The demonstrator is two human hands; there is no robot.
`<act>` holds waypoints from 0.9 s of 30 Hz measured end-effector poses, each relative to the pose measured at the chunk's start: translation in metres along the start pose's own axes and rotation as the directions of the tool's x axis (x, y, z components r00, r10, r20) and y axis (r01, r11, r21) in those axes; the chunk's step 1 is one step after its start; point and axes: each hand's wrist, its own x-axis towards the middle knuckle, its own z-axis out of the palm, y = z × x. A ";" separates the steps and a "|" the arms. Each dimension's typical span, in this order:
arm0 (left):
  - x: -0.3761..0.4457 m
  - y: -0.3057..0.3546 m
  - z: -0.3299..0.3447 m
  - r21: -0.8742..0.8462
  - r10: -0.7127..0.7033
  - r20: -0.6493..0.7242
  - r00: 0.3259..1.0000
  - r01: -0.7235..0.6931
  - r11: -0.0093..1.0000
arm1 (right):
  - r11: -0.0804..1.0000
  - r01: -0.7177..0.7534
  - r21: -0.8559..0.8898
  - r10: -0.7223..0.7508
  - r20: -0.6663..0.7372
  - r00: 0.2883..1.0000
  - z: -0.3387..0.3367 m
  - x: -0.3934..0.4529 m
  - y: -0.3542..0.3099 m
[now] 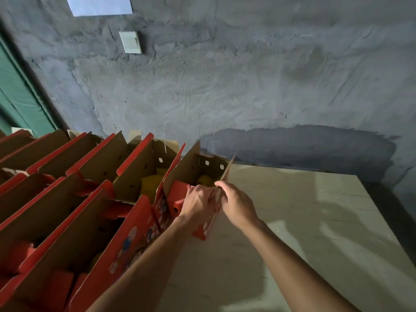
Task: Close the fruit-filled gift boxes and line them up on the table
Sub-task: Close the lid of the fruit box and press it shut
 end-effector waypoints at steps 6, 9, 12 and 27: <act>-0.054 0.005 -0.023 -0.069 0.113 0.057 0.992 -0.109 0.992 | 0.938 0.164 -0.306 -0.183 -0.035 0.982 -0.026 -0.036 -0.011; -0.087 0.020 -0.043 -0.195 0.184 0.070 0.980 -0.167 0.966 | 0.836 0.271 -0.477 -0.298 0.020 0.954 -0.042 -0.066 -0.012; -0.122 0.037 -0.064 -0.236 0.169 0.144 0.975 -0.132 0.963 | 0.823 0.237 -0.516 -0.212 0.108 0.971 -0.058 -0.105 -0.010; -0.286 0.072 -0.113 -0.178 0.147 0.290 0.946 -0.098 0.979 | 0.840 0.268 -0.471 -0.311 -0.014 0.950 -0.088 -0.322 -0.033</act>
